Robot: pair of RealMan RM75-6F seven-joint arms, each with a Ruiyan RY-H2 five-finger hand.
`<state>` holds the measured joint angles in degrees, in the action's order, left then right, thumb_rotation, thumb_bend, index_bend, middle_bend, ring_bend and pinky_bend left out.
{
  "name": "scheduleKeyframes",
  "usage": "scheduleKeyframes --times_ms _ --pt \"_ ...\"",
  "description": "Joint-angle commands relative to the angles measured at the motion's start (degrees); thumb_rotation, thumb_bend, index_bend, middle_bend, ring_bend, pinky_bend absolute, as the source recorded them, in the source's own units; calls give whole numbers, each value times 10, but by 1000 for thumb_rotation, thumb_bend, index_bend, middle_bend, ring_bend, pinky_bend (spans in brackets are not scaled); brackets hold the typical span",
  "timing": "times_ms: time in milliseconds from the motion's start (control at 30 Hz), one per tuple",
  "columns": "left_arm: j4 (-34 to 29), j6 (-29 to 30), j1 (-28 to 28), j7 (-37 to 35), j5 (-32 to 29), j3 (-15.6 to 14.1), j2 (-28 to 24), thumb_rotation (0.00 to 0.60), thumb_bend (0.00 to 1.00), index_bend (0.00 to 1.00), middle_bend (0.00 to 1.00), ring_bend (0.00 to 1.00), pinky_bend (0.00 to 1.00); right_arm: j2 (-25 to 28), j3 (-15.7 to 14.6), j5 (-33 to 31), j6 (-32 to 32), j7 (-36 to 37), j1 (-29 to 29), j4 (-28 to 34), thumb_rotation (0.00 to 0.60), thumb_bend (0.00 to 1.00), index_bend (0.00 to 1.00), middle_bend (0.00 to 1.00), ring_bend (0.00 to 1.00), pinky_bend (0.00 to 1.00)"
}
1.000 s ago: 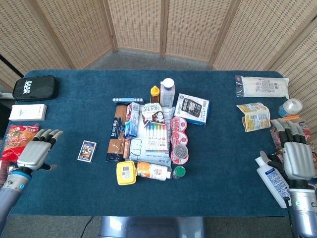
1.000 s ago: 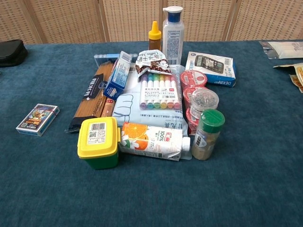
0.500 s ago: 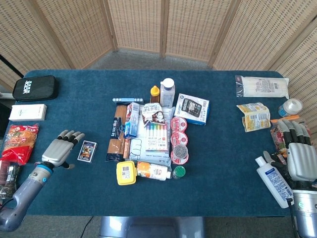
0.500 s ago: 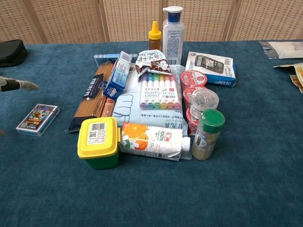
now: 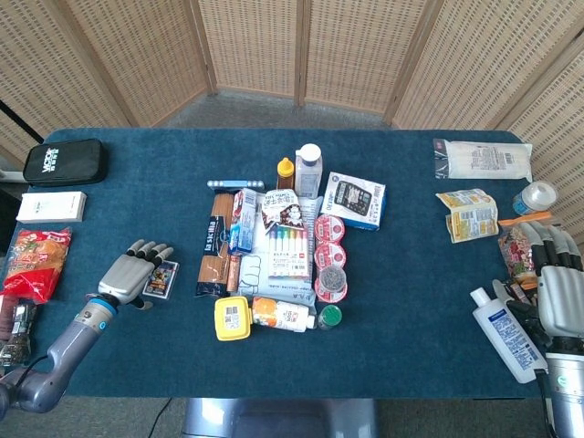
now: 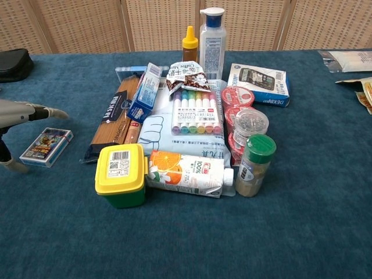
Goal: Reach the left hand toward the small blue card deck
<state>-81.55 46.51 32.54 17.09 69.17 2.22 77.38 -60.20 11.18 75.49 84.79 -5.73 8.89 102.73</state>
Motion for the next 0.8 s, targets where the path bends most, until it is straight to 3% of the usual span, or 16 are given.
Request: scheduleKeyframes --times_ms 33,333,667,800 --pt "3 -1 3 3 -2 -1 4 600 135 0 0 0 0 0 0 0 0 1 -1 0 553 288 0 0 0 0" --pt "5 -3 15 26 -13 -6 15 600 135 34 0 0 0 1 1 -2 3 8 -5 -4 553 288 0 0 0 0" --pt "4 5 18 29 -18 -10 17 600 128 297 0 0 0 2 2 -1 5 14 -8 -6 552 288 0 0 0 0" --pt "5 13 15 21 -13 -12 14 600 129 316 0 0 0 1 2 0 4 14 -7 -5 557 286 0 0 0 0"
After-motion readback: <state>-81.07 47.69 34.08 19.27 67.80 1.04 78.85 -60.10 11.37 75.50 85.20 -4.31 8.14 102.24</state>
